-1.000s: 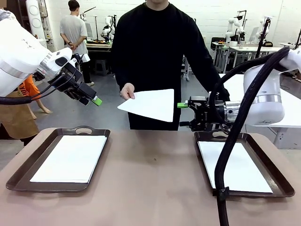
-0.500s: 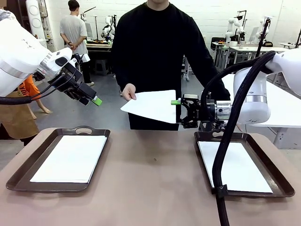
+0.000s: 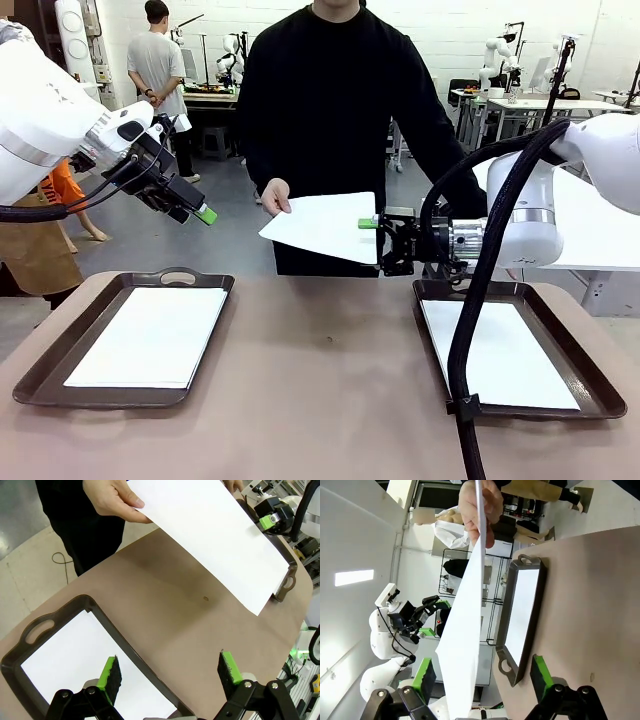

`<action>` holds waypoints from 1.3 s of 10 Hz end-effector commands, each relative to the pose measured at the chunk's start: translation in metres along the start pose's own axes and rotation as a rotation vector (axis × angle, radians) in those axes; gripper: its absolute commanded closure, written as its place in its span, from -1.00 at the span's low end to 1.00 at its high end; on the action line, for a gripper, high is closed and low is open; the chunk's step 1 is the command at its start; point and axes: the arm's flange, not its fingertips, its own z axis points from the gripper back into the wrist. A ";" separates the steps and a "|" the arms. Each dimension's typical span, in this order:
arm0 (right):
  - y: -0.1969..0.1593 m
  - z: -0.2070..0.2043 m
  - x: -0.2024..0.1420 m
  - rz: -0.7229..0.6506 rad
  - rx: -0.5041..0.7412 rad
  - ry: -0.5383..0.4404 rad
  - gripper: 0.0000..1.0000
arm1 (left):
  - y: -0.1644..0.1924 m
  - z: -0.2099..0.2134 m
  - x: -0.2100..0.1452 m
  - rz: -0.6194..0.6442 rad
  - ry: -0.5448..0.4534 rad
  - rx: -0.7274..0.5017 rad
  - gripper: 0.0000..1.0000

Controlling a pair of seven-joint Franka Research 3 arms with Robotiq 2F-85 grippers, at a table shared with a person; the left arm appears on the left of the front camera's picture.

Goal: Sort the A4 documents.
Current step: Receive the A4 Paper.

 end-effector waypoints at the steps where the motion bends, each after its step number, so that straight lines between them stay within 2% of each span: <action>1: 0.002 -0.004 0.009 0.028 0.041 -0.015 -1.00 | 0.000 0.001 0.000 0.001 -0.007 0.007 -1.00; 8: 0.000 -0.008 0.030 0.043 0.068 -0.004 -1.00 | 0.000 0.001 0.000 0.001 -0.007 0.007 -1.00; 9: -0.002 -0.009 0.031 0.052 0.068 0.002 -0.94 | 0.000 0.001 0.000 0.001 -0.007 0.007 -1.00; 10: -0.004 -0.011 0.031 0.046 0.075 0.009 -0.68 | 0.000 0.001 0.000 0.001 -0.007 0.007 -1.00; 11: -0.005 -0.011 0.031 0.039 0.073 0.015 -0.58 | 0.000 0.001 0.000 0.001 -0.007 0.007 -1.00; 12: -0.005 -0.010 0.031 0.032 0.070 0.017 -0.31 | 0.000 0.001 0.000 0.001 -0.007 0.007 -1.00; 13: -0.005 -0.008 0.032 0.029 0.066 0.016 -0.21 | 0.000 0.001 0.000 0.001 -0.007 0.007 -1.00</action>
